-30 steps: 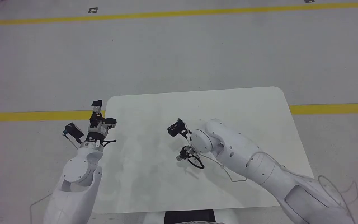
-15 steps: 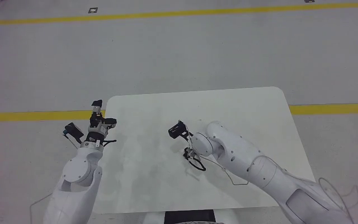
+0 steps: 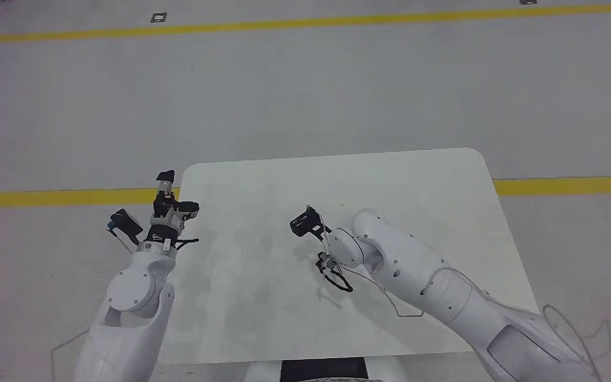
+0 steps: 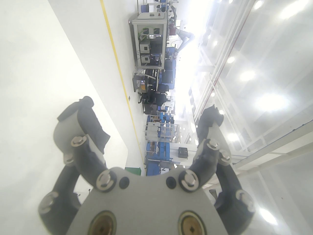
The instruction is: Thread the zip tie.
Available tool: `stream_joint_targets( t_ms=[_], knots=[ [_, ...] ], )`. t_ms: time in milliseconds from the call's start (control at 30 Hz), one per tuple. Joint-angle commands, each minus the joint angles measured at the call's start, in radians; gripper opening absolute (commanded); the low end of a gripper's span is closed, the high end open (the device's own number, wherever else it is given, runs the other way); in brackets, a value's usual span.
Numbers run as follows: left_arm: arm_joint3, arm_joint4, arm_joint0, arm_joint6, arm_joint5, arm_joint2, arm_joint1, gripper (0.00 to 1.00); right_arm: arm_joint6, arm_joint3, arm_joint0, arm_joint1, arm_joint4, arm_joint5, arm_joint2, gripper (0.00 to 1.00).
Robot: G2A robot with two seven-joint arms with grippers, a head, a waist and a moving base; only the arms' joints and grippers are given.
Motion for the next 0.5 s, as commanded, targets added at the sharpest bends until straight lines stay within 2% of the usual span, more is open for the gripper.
stream_joint_targets(
  t_ms=[0,233,467],
  knots=[
    [0.000,0.000,0.000,0.000,0.000,0.000,0.000,1.00,-0.004,0.007,-0.003,-0.002,-0.007,0.002,-0.003,0.24],
    [0.000,0.000,0.000,0.000,0.000,0.000,0.000,1.00,-0.018,0.037,-0.007,-0.014,-0.037,0.012,-0.016,0.16],
    [0.000,0.000,0.000,0.000,0.000,0.000,0.000,1.00,-0.023,0.067,-0.002,-0.027,-0.053,0.009,-0.023,0.15]
  ],
)
